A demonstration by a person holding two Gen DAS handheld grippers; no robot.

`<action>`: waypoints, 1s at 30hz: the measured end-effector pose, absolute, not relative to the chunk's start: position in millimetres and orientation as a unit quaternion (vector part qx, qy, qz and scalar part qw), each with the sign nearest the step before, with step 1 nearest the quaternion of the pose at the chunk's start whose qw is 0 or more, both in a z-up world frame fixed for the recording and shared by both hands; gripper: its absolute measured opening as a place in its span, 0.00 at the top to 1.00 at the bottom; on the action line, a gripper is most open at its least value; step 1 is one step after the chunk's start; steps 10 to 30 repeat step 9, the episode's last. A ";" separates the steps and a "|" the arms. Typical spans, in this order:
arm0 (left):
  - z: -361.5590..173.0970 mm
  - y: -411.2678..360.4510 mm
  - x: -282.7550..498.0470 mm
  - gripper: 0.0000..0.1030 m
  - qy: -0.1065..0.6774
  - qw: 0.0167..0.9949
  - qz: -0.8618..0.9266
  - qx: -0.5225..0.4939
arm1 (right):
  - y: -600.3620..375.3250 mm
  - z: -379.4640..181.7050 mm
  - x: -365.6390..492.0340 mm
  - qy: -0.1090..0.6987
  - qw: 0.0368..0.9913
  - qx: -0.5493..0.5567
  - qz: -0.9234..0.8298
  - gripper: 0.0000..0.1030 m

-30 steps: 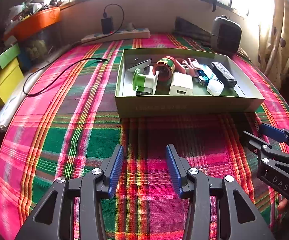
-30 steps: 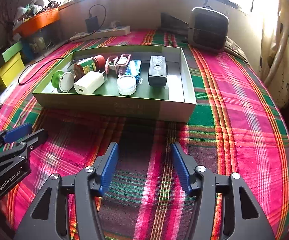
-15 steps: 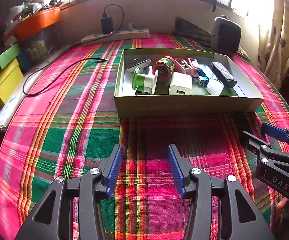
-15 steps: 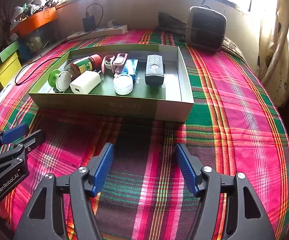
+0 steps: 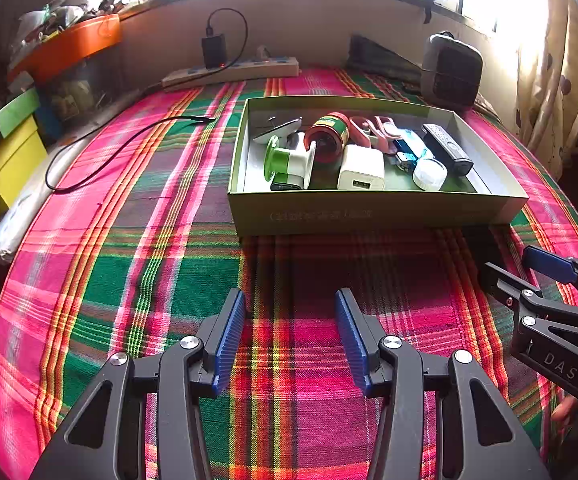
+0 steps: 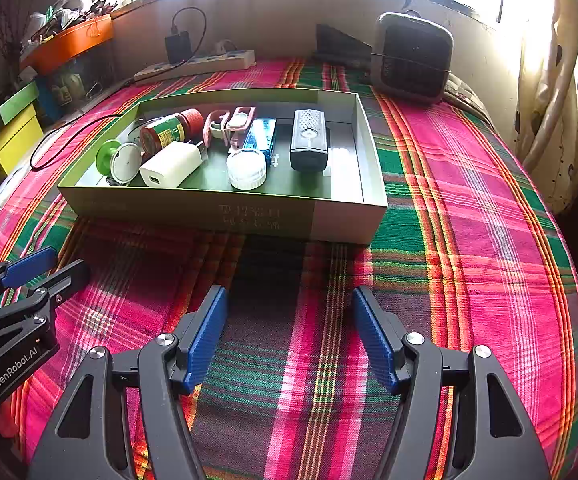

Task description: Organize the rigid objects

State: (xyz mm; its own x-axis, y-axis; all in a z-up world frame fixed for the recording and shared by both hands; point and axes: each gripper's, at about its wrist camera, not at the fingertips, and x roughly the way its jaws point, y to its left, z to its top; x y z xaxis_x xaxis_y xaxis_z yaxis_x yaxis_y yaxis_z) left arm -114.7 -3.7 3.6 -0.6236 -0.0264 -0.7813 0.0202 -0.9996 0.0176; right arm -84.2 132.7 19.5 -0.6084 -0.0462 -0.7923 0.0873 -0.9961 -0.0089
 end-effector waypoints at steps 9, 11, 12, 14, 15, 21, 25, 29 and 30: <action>3.3 -3.0 -114.9 0.55 -0.004 0.013 -0.901 0.434 | 132.4 19.0 -84.1 0.023 0.037 0.441 -0.897 0.37; 3.3 -3.0 -114.9 0.55 -0.004 0.013 -0.901 0.434 | 132.4 19.0 -84.1 0.023 0.037 0.441 -0.897 0.37; 3.3 -3.0 -114.9 0.55 -0.004 0.013 -0.901 0.434 | 132.4 19.0 -84.1 0.023 0.037 0.441 -0.897 0.37; 3.3 -3.0 -114.9 0.55 -0.004 0.013 -0.901 0.434 | 132.4 19.0 -84.1 0.023 0.037 0.441 -0.897 0.37; 3.3 -3.0 -114.9 0.55 -0.004 0.013 -0.901 0.434 | 132.4 19.0 -84.1 0.023 0.037 0.441 -0.897 0.37; 3.3 -3.0 -114.9 0.55 -0.004 0.013 -0.901 0.434 | 132.4 19.0 -84.1 0.023 0.037 0.441 -0.897 0.37; 3.3 -3.0 -114.9 0.55 -0.004 0.013 -0.901 0.434 | 132.4 19.0 -84.1 0.023 0.037 0.441 -0.897 0.37; 3.3 -3.0 -114.9 0.55 -0.004 0.013 -0.901 0.434 | 132.4 19.0 -84.1 0.023 0.037 0.441 -0.897 0.37; 3.3 -3.0 -114.9 0.55 -0.004 0.013 -0.901 0.434 | 132.4 19.0 -84.1 0.023 0.037 0.441 -0.897 0.37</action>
